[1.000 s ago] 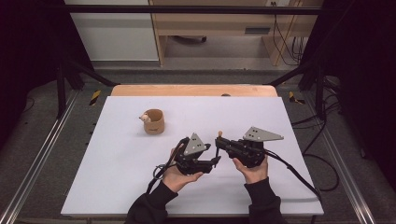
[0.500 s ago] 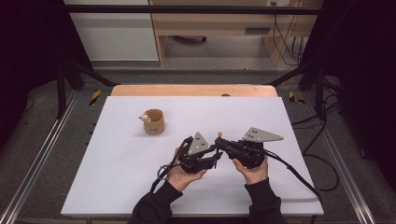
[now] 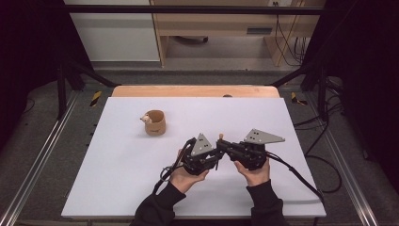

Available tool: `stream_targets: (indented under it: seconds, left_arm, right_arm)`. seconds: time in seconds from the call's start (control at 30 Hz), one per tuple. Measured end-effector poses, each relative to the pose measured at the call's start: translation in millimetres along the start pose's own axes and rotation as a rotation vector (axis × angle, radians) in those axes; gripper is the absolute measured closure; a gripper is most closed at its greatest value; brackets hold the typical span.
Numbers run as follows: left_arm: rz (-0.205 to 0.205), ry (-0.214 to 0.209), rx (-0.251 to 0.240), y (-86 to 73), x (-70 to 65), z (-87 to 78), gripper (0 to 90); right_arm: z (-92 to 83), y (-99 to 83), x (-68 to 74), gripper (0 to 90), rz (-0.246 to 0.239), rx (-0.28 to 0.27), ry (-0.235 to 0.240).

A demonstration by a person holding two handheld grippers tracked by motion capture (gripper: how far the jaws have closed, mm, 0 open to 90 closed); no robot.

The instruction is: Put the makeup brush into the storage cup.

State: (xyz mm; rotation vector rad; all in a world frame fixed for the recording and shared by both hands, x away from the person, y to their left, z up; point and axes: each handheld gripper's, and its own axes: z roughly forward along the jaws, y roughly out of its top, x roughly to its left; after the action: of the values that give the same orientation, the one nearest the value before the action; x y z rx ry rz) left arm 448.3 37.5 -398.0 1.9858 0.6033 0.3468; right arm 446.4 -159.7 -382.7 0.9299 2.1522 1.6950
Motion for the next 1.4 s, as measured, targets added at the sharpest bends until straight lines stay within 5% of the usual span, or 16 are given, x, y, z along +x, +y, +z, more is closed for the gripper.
stream_targets:
  seconds: [0.33, 0.6, 0.97, 1.4]
  left_arm:
    - [-0.038, -0.01, 0.006, 1.4, 2.1, -0.8, 82.2]
    - [-0.028, 0.011, 0.013, 1.3, 1.8, -1.3, 82.7]
    - [-0.042, 0.055, 0.017, 0.3, 13.0, -9.1, 82.7]
    - [-0.063, 0.082, 0.008, -1.4, 23.8, -21.4, 82.7]
  right_arm:
    - [-1.4, 0.2, 0.9, 83.9, -0.008, -0.005, -0.003]
    - [-1.1, -0.3, 1.0, 82.5, -0.01, -0.004, -0.008]
    - [-13.0, 4.8, -0.4, 65.5, -0.032, -0.018, -0.058]
    - [-19.2, -6.7, -7.0, 36.3, -0.051, 0.035, -0.144]
